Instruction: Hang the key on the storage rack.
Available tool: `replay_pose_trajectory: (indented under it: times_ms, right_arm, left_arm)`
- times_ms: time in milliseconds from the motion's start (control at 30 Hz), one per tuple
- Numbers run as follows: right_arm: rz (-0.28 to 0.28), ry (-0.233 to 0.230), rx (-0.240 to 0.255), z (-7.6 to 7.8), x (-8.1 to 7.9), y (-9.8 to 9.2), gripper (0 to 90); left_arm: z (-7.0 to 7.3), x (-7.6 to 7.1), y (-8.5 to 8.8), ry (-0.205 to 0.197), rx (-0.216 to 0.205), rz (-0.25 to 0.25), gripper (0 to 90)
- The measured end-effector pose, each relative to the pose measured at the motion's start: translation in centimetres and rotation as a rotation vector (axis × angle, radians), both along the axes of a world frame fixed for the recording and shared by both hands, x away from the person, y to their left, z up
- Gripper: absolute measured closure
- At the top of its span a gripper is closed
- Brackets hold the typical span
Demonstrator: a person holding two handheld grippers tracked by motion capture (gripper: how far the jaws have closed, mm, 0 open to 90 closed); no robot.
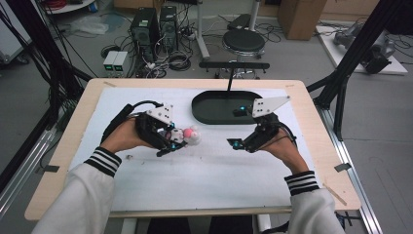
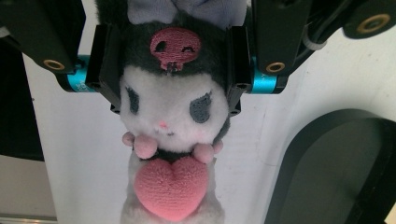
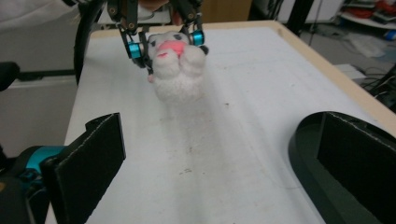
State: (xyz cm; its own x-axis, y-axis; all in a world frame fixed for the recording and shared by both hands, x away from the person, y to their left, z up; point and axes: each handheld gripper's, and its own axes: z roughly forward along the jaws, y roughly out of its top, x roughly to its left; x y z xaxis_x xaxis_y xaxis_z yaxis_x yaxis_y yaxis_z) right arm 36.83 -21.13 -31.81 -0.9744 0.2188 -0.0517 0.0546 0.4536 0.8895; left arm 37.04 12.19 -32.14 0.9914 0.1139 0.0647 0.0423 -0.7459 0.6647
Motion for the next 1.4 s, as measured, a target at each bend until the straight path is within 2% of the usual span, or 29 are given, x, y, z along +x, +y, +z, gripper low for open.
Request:
replay_pose_trajectory:
  times_ms: [100, 167, 200, 233, 367, 467, 700, 800, 833, 900, 1067, 1267, 1300, 1333, 1367, 1400]
  right_arm:
    - [0.023, 0.008, -0.024, -0.1, 0.1, 0.8, 0.5]
    - [0.055, 0.013, -0.060, -0.3, 0.2, 2.0, 0.5]
    - [0.055, 0.013, -0.060, -0.3, 0.2, 2.0, 0.5]
    - [0.075, 0.025, -0.080, -0.5, 0.3, 2.9, 0.6]
    - [0.095, 0.055, -0.122, -1.0, 0.4, 4.1, 1.4]
    - [0.128, 0.065, -0.141, -1.4, 0.5, 5.0, 3.9]
    - [0.166, 0.081, -0.188, -2.0, 0.6, 6.3, 5.3]
    - [0.176, 0.095, -0.198, -2.2, 0.6, 6.6, 9.9]
    - [0.186, 0.102, -0.199, -2.3, 0.7, 6.7, 14.4]
    - [0.208, 0.107, -0.204, -2.4, 0.8, 6.9, 16.2]
    - [0.219, 0.121, -0.221, -2.7, 0.8, 7.6, 18.5]
    - [0.235, 0.127, -0.243, -2.9, 0.8, 8.4, 23.3]
    - [0.256, 0.131, -0.241, -2.8, 0.8, 8.7, 27.8]
    - [0.259, 0.129, -0.242, -2.8, 0.7, 8.8, 29.9]
    - [0.265, 0.130, -0.247, -2.8, 0.7, 8.9, 35.6]
    - [0.265, 0.130, -0.247, -2.8, 0.7, 8.9, 35.6]
  left_arm:
    - [-0.1, -0.1, -0.3, 0.001, 0.006, -0.008, 49.6]
    - [-0.2, -0.2, -0.7, 0.007, 0.004, -0.015, 49.6]
    - [-0.2, -0.2, -0.7, 0.007, 0.004, -0.015, 49.6]
    - [-0.1, -0.3, -1.0, 0.006, 0.012, -0.025, 49.6]
    - [-0.1, -0.6, -1.5, 0.012, 0.009, -0.037, 49.5]
    - [-0.2, -0.7, -1.8, 0.013, 0.013, -0.047, 49.4]
    - [-0.5, -0.9, -2.2, 0.017, 0.034, -0.057, 49.4]
    - [-0.6, -0.8, -2.3, 0.018, 0.039, -0.064, 49.4]
    - [-0.6, -0.8, -2.3, 0.021, 0.041, -0.065, 49.4]
    - [-0.6, -0.9, -2.3, 0.022, 0.043, -0.066, 49.4]
    - [-0.8, -0.8, -2.4, 0.029, 0.042, -0.071, 49.4]
    - [-1.0, -0.9, -2.9, 0.028, 0.060, -0.085, 49.4]
    - [-1.1, -0.9, -2.9, 0.032, 0.063, -0.082, 49.4]
    - [-1.1, -0.9, -2.9, 0.033, 0.064, -0.086, 49.3]
    - [-1.0, -0.9, -3.0, 0.030, 0.067, -0.088, 49.4]
    - [-1.0, -0.9, -3.0, 0.030, 0.067, -0.088, 49.3]
